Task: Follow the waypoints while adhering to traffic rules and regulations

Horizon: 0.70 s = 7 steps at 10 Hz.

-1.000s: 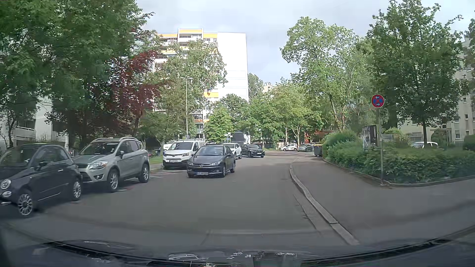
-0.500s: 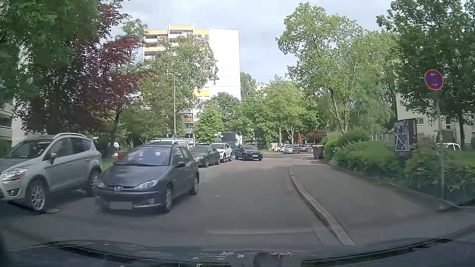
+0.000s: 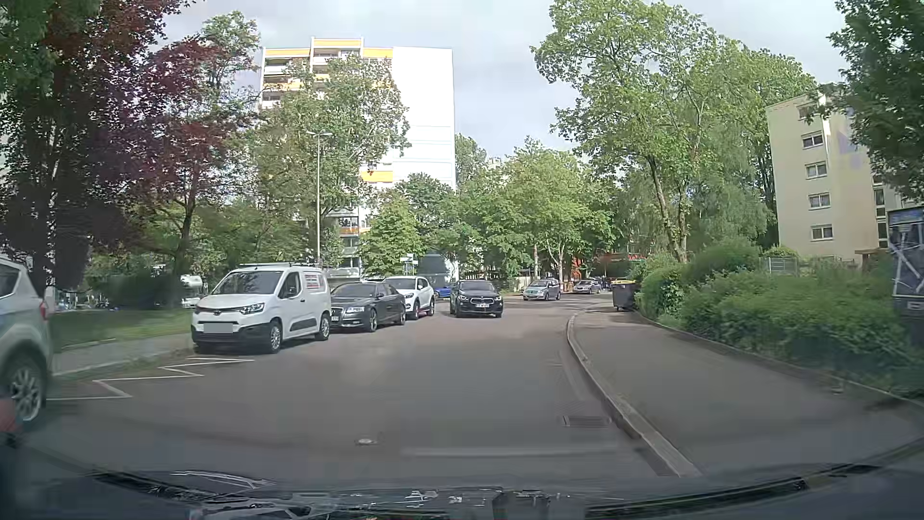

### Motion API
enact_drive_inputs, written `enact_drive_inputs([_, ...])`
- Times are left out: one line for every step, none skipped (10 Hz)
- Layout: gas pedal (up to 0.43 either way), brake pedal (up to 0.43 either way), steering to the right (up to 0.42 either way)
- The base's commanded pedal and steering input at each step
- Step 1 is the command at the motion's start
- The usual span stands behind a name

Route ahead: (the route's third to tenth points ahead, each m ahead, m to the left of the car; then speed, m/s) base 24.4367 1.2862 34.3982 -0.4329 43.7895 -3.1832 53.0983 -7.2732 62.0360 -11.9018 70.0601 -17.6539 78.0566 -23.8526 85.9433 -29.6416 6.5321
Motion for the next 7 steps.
enact_drive_inputs([0.0, 0.165, 0.025])
enact_drive_inputs([0.0, 0.171, 0.024])
enact_drive_inputs([0.0, 0.171, 0.024])
enact_drive_inputs([0.0, 0.171, 0.024])
enact_drive_inputs([0.0, 0.171, 0.024])
enact_drive_inputs([0.0, 0.171, 0.026])
enact_drive_inputs([0.0, 0.165, 0.03])
